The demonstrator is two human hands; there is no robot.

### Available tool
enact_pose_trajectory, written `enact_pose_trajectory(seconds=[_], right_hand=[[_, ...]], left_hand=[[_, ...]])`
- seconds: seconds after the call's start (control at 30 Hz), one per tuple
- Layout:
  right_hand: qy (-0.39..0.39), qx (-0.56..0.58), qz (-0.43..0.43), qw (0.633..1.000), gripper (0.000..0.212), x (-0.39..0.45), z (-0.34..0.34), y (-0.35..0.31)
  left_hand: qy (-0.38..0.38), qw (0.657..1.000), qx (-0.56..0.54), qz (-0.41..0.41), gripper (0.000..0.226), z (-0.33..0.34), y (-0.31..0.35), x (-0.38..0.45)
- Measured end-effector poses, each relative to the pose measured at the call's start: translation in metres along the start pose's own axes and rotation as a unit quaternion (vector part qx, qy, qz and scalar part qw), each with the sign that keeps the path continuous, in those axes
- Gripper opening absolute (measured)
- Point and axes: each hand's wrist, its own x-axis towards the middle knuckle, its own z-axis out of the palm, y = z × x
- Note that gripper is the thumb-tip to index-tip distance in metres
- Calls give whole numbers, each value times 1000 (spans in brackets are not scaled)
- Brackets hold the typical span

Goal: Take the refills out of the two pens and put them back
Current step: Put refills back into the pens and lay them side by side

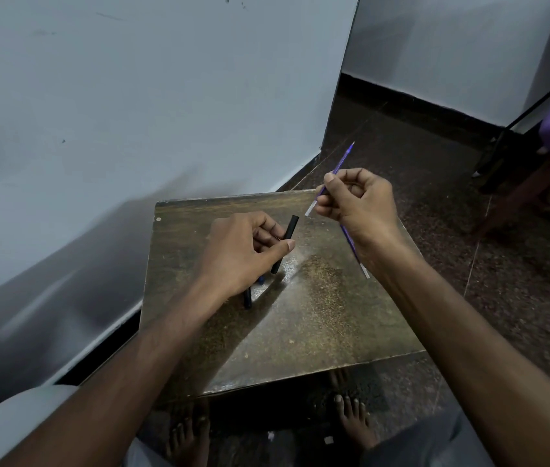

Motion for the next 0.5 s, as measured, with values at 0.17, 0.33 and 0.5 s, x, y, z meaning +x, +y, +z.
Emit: enact_pose_trajectory(seconds=[0.17, 0.33, 0.5], right_hand=[[4, 5, -23, 1000, 6, 0, 1, 0], [-44, -41, -18, 998, 7, -5, 5, 4], [-92, -161, -42, 982, 14, -11, 11, 3]], left_hand=[[-10, 1000, -5, 6, 16, 0, 2, -2], [-8, 1000, -4, 9, 16, -2, 3, -2], [12, 1000, -13, 11, 13, -7, 5, -2]])
